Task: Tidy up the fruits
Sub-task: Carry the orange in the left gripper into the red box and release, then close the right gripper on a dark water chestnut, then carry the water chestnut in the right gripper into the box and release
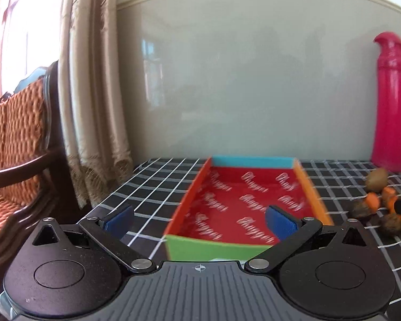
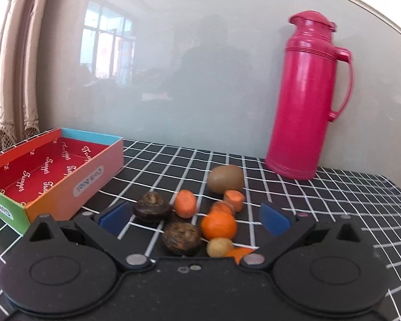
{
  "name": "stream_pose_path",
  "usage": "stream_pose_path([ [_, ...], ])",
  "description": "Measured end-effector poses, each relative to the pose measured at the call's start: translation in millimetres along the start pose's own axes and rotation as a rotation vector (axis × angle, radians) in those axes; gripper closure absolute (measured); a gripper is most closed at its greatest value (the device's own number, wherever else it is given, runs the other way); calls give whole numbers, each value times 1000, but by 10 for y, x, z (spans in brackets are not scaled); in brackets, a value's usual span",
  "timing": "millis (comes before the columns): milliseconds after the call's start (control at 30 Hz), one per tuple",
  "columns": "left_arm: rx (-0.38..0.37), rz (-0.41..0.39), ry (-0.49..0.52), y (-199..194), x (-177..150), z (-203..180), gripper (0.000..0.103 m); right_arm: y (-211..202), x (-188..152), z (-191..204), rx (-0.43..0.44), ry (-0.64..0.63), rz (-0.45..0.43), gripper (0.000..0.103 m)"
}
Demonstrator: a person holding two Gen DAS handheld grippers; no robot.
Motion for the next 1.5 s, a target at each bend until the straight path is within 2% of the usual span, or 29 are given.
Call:
stream_pose_path([
  [133,38,10,9,57,-57,204,0,206,12,202,30,-27,15,4],
  [333,84,41,-12,150,-134,502,0,545,-54,358,44,-13,86,21],
  [400,90,48,-19,169,-148,558,0,624,-79,383,45,-8,107,31],
  [700,88,57,-14,216,-174,634,0,795,-196,397,54,19,188,48],
  [933,90,62,-26,214,-193,695,0,899,-266,367,44,51,239,48],
  [1100,101,66,-43,206,-193,739,0,903,-263,361,46,62,236,55],
  [1500,80,33,-68,98,-133,708,0,521,30,441,73,40,135,55],
])
Point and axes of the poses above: each gripper's, at about its wrist camera, not at the fingertips, and y roughly the way its jaws point, z to its left, x to its top, the point moved 3 cm from there along y, roughly the way its jaws point, and after that the axes turned 14 degrees about -z, right-handed, at the moved point
